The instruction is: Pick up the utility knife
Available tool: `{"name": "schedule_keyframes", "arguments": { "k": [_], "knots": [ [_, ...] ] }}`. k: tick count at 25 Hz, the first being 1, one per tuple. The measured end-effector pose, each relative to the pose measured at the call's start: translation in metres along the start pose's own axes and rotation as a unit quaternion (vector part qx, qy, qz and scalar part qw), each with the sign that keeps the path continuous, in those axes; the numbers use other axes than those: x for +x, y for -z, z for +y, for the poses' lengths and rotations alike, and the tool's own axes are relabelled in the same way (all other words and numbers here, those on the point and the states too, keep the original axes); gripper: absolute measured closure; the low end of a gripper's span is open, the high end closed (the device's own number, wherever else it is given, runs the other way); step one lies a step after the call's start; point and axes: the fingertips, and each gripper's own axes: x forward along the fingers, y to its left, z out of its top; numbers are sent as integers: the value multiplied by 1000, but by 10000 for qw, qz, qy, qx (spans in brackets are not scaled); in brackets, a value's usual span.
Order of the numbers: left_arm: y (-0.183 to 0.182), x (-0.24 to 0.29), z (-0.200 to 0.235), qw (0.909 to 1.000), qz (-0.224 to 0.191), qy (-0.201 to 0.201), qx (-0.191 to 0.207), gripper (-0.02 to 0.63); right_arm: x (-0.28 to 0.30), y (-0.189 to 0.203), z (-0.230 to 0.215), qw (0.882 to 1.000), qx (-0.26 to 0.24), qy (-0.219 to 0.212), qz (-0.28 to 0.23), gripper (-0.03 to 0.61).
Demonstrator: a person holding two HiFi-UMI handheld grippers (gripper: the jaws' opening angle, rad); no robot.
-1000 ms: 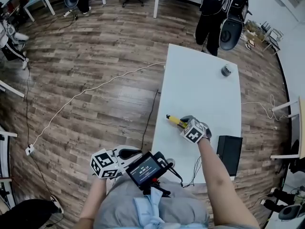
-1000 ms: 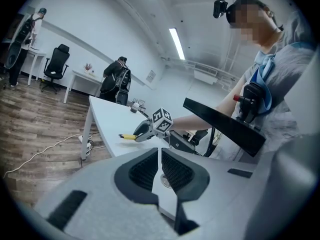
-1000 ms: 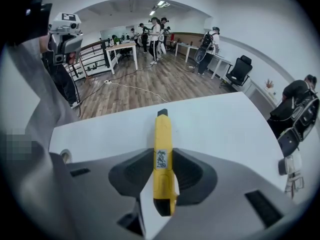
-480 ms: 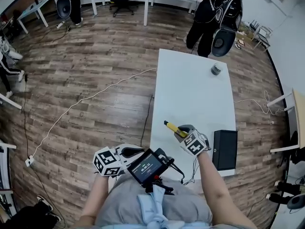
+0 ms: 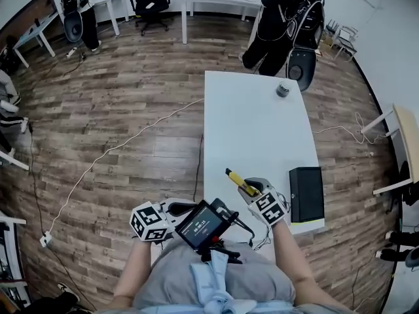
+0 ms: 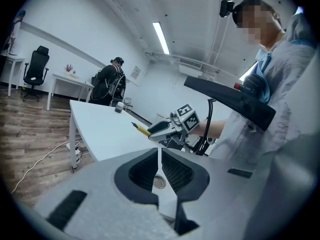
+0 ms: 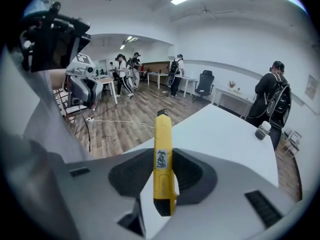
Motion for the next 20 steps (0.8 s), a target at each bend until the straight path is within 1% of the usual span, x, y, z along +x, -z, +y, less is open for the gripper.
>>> {"name": "schedule_keyframes", "arguments": {
  "k": [7,13,17,20],
  "knots": [
    [6,-1,-2,10000,62,27,56,595,-28,-4,12,9978,459,195,-428,451],
    [1,1,0,9998,35,-40,212,595,-57,-17,15,9906,901,276,-996,451],
    [0,2,-2,9996,12,-66,272,595,-70,-26,20,9870,1009,260,-1223,451],
    [-1,2,-3,9996,20,-60,292,595,-74,-36,23,9859,987,228,-1330,451]
  ]
}}
